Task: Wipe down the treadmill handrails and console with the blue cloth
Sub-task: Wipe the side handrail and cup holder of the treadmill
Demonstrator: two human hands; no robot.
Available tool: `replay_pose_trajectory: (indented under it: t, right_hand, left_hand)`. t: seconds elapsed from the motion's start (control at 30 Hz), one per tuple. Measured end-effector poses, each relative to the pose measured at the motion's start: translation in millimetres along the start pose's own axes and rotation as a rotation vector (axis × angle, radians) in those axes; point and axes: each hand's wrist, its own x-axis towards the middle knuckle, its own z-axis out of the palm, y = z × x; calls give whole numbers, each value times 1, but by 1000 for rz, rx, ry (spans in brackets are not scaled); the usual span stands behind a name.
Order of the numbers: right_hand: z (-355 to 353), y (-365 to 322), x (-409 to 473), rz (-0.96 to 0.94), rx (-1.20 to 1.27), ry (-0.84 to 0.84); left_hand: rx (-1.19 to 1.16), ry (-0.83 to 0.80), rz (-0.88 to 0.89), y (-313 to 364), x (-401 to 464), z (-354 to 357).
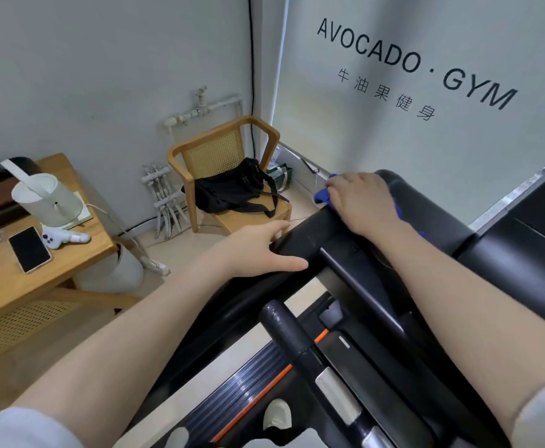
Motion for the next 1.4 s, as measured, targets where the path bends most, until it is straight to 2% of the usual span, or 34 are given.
replay_pose_trajectory:
  t: [0.1,0.2,0.4,0.5,0.7,0.77,0.83,0.9,1.07,1.17,1.23,1.3,1.4]
  right_hand:
    - [1,42,12,155,62,36]
    - [-2,45,13,175,94,116]
    - [-21,-30,-27,-318,120,45]
    - [-17,-19,-29,-427,126,72]
    - [-1,57,4,21,96,110]
    - [0,75,10,154,152,96]
    - [-2,77,12,228,187,94]
    - [-8,62,6,186,194,107]
    - [-15,1,-36,-86,240,82]
    - [-16,-2,-59,-206,347,70]
    - [-16,9,-70,-304,257,56]
    - [-17,27,-64,-265,114,35]
    - [-18,41,-45,24,134,-25]
  left_hand:
    - [80,31,60,12,11,7]
    - [183,45,39,17,19,10]
    - [204,45,20,17,21,9]
    - [216,40,9,17,22,9]
    - [178,67,-15,20,21,15]
    - [164,84,-9,21,19,17]
    - [146,104,-3,20,18,18]
    - [132,111,-4,21,17,17]
    - [136,95,-2,21,19,15]
    - [142,74,-5,20,20,15]
    - [134,70,-2,20,20,14]
    - [139,75,8,20,19,14]
    - [152,70,7,20,19,14]
